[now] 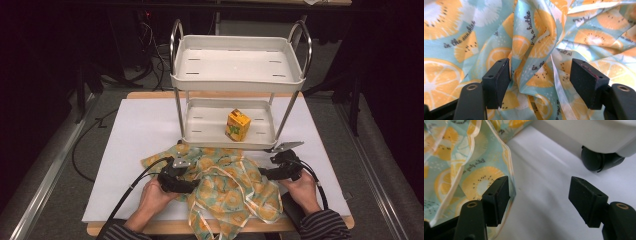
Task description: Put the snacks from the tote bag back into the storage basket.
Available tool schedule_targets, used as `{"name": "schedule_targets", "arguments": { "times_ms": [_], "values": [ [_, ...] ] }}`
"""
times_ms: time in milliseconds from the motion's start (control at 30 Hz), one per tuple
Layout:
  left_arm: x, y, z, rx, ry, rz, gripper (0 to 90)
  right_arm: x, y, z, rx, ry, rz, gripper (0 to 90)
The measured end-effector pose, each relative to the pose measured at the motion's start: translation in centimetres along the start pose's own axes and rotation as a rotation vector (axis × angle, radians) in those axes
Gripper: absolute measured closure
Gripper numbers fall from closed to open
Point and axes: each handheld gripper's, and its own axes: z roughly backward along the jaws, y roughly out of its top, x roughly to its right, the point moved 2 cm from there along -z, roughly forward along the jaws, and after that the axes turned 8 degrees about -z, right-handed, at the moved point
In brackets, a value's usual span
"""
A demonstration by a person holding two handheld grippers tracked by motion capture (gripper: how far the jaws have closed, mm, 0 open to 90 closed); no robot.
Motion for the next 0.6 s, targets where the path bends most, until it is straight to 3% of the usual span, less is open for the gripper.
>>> {"name": "schedule_targets", "arguments": {
  "times_ms": [167, 600],
  "values": [
    [-0.16, 0.16, 0.07, 0.009, -0.004, 0.016, 33.1, -0.04, 0.03, -0.55, -0.061, -0.011, 0.000, 32.8],
    [-0.78, 0.46, 0.72, 0.013, -0.011, 0.041, 33.8, -0.06, -0.11, -0.78, -0.098, -0.021, 0.005, 32.9]
  ]
}}
